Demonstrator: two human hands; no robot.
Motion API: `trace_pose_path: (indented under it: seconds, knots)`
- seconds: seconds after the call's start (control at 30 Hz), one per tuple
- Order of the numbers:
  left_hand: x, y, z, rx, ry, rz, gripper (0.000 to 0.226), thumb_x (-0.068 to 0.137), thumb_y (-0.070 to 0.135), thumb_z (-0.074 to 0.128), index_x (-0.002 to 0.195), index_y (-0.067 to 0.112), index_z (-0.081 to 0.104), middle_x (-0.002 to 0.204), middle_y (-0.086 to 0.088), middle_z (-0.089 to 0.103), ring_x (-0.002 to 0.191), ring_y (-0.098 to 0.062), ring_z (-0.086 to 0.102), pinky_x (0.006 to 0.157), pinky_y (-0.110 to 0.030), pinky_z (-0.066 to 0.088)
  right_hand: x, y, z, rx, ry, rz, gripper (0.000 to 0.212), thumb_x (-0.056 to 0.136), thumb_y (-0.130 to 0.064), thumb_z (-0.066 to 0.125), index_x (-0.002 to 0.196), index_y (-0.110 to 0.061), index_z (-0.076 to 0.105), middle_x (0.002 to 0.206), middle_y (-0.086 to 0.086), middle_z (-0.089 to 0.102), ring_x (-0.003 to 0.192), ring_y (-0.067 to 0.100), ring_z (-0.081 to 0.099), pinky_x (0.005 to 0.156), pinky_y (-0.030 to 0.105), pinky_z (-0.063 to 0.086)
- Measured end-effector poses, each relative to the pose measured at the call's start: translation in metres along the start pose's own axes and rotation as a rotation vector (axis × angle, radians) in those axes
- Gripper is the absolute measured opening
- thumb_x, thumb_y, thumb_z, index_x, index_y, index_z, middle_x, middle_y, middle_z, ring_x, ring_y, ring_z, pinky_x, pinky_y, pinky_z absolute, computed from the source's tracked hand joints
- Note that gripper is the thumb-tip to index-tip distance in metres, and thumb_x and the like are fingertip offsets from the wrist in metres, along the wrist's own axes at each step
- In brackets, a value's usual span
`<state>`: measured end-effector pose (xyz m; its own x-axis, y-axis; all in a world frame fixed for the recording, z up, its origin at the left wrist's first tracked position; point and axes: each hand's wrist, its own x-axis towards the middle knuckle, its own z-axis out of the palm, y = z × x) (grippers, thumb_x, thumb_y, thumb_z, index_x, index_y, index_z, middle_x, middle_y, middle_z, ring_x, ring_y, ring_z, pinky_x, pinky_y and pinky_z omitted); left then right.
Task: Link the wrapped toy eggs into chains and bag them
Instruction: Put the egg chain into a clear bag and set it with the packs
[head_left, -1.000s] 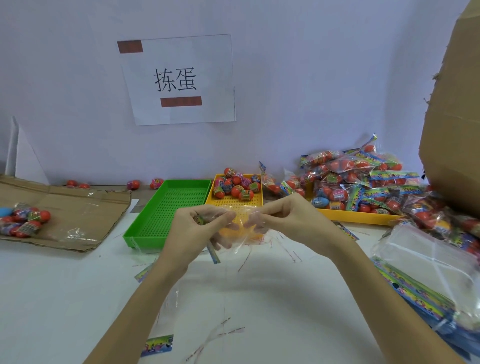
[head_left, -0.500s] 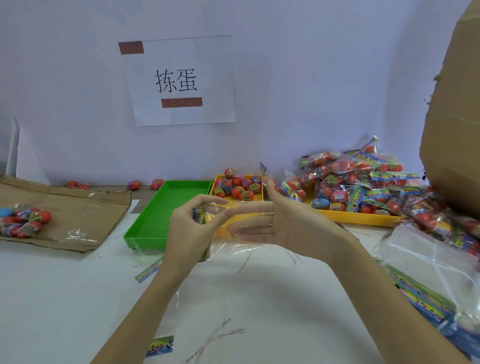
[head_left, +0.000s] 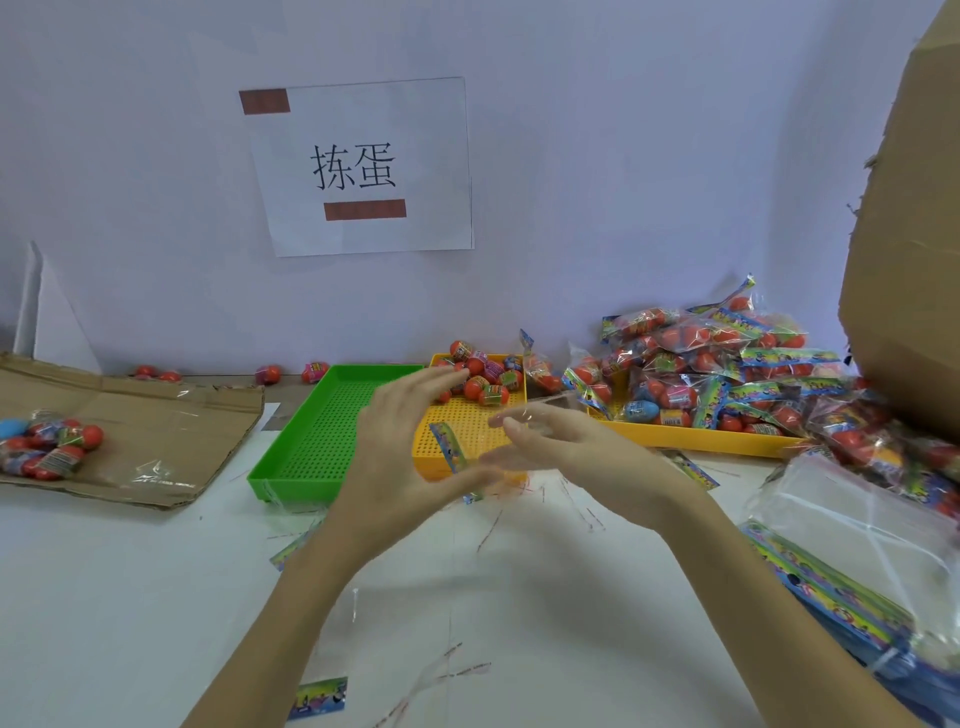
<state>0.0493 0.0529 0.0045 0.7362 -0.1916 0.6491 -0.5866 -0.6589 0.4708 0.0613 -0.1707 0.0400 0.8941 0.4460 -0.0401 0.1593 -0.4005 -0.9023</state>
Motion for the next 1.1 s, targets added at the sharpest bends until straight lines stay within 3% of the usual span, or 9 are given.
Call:
trace_pose_path:
  seconds: [0.1,0.17,0.23,0.33,0.43,0.6,0.77,0.93,1.1]
  knots:
    - [-0.003,-0.001,0.008,-0.035,-0.168,0.054,0.091,0.07,0.068,0.082,0.148,0.04,0.045,0.15,0.024,0.048,0.141,0.006,0.039,0.116,-0.024,0.028,0.001,0.0,0.008,-0.092,-0.062,-0.047,0.047,0.1,-0.064,0.041,0.125,-0.035,0.068,0.113,-0.019,0.075,0.118,0.0,0.061,0.097,0.028,0.044]
    - [-0.006,-0.002,0.014,-0.117,-0.248,-0.004,0.084,0.071,0.057,0.089,0.143,0.045,0.047,0.137,0.024,0.059,0.125,0.009,0.053,0.104,-0.017,0.041,0.003,0.0,0.015,-0.148,-0.083,-0.097,0.051,0.1,-0.068,0.039,0.118,-0.036,0.074,0.111,-0.02,0.075,0.112,-0.002,0.065,0.102,0.031,0.046]
    - [-0.008,-0.006,0.016,-0.145,-0.28,-0.035,0.067,0.075,0.048,0.091,0.132,0.043,0.055,0.116,0.016,0.073,0.099,-0.002,0.068,0.084,-0.026,0.056,0.003,0.0,0.018,-0.193,-0.07,-0.151,0.052,0.099,-0.071,0.039,0.11,-0.039,0.078,0.106,-0.021,0.076,0.105,-0.002,0.067,0.098,0.033,0.05]
    - [-0.009,-0.011,0.015,-0.178,-0.278,-0.075,0.039,0.08,0.038,0.089,0.114,0.038,0.068,0.085,0.01,0.077,0.067,-0.008,0.073,0.065,-0.039,0.059,0.004,0.001,0.018,-0.179,-0.02,-0.265,0.051,0.101,-0.066,0.042,0.102,-0.035,0.082,0.085,-0.023,0.076,0.083,-0.005,0.068,0.076,0.016,0.049]
    - [-0.007,-0.011,0.013,-0.361,-0.273,-0.194,0.029,0.083,0.026,0.089,0.106,0.034,0.074,0.085,0.008,0.08,0.063,-0.015,0.077,0.056,-0.034,0.062,0.007,0.002,0.018,-0.117,0.115,-0.376,0.048,0.104,-0.054,0.047,0.1,-0.023,0.083,0.065,-0.015,0.07,0.058,-0.003,0.058,0.058,0.013,0.043]
    - [-0.004,-0.016,0.007,-0.472,-0.212,-0.441,0.017,0.082,0.023,0.09,0.094,0.017,0.079,0.077,-0.003,0.08,0.066,-0.022,0.078,0.052,-0.026,0.058,0.013,0.005,0.007,0.139,0.36,-0.397,0.043,0.105,-0.04,0.049,0.097,-0.01,0.078,0.085,0.003,0.079,0.081,0.02,0.077,0.071,0.031,0.064]
    - [-0.003,-0.022,0.002,-0.543,-0.085,-0.578,0.007,0.088,0.017,0.084,0.091,0.012,0.079,0.079,-0.006,0.08,0.068,-0.016,0.076,0.06,-0.025,0.059,0.03,0.029,0.018,-0.025,0.648,-0.33,0.019,0.107,-0.017,0.052,0.103,-0.024,0.069,0.095,-0.01,0.073,0.09,0.009,0.071,0.075,0.025,0.061]
    - [-0.003,-0.025,-0.001,-0.655,-0.049,-0.632,0.012,0.087,0.016,0.084,0.093,0.007,0.079,0.084,-0.01,0.081,0.073,-0.024,0.078,0.063,-0.03,0.064,0.075,0.042,0.033,-0.36,0.559,-0.282,0.031,0.101,-0.006,0.057,0.129,-0.016,0.064,0.131,-0.004,0.063,0.116,0.009,0.058,0.094,0.012,0.044]
    - [-0.004,-0.029,0.002,-0.683,-0.078,-0.628,0.017,0.084,0.018,0.087,0.094,0.006,0.079,0.085,-0.012,0.081,0.07,-0.025,0.076,0.065,-0.029,0.063,0.128,0.033,0.021,-0.588,0.421,-0.141,0.045,0.101,-0.006,0.053,0.145,-0.013,0.054,0.147,0.006,0.056,0.138,0.025,0.048,0.116,0.038,0.041]
